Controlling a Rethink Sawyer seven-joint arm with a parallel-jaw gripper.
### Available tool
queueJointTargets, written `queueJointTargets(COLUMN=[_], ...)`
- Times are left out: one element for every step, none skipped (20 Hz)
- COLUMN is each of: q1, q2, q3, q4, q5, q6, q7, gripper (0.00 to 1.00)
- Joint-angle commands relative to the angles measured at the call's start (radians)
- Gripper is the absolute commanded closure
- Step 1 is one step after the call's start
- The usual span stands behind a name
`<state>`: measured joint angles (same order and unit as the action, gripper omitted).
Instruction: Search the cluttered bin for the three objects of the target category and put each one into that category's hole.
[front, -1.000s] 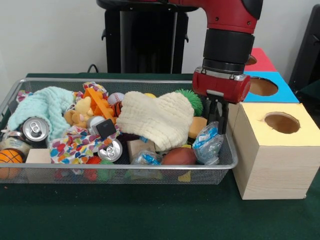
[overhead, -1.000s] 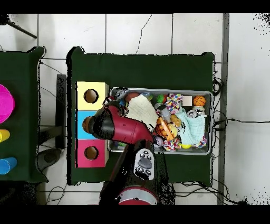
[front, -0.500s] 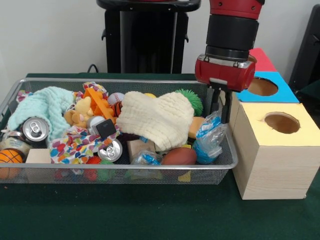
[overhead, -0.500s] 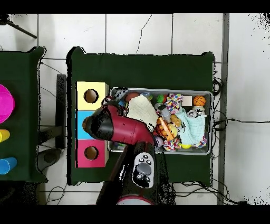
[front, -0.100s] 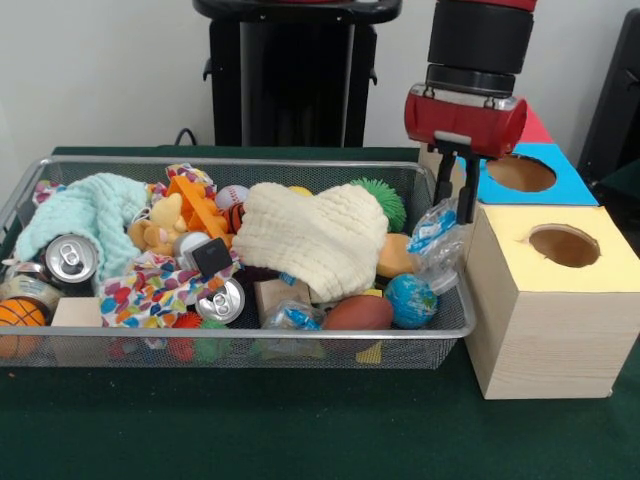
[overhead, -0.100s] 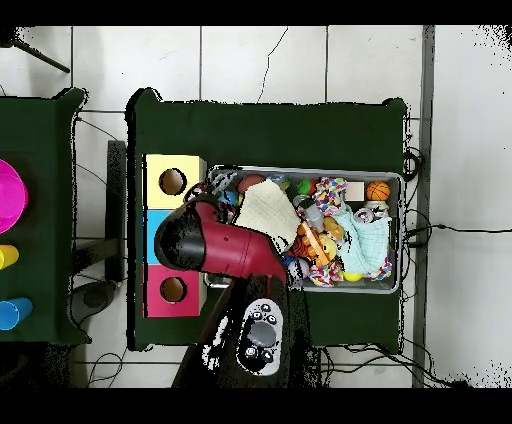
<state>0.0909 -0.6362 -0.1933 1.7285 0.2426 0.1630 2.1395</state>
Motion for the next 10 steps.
queueJointTargets(q1=[0.006,0.016,0.023,0.03,0.038,0.042,0.053,0.057,0.062,0.066], q2=[-0.013,-0.016,-0.018,-0.021,-0.024,-0.029,-0.031,-0.035,-0.036,-0.038], q3=[0.007,-0.003,-0.008,-0.015,-0.021,-0.024,-0.033,-0.031,-0.033,-0.035], q4=[0.08,0.079,0.079,0.079,0.081,0.083,0.087,0.094,0.096,0.098], q5=[0.008,0.011,0.013,0.016,0.02,0.025,0.033,0.041,0.044,0.046], q6=[0.118,0.126,0.131,0.138,0.145,0.157,0.162,0.161,0.16,0.159], q7=[0.151,0.156,0.16,0.165,0.171,0.176,0.19,0.2,0.202,0.204], gripper=[1.0,1.0,1.0,1.0,1.0,1.0,1.0,1.0,1.0,1.0])
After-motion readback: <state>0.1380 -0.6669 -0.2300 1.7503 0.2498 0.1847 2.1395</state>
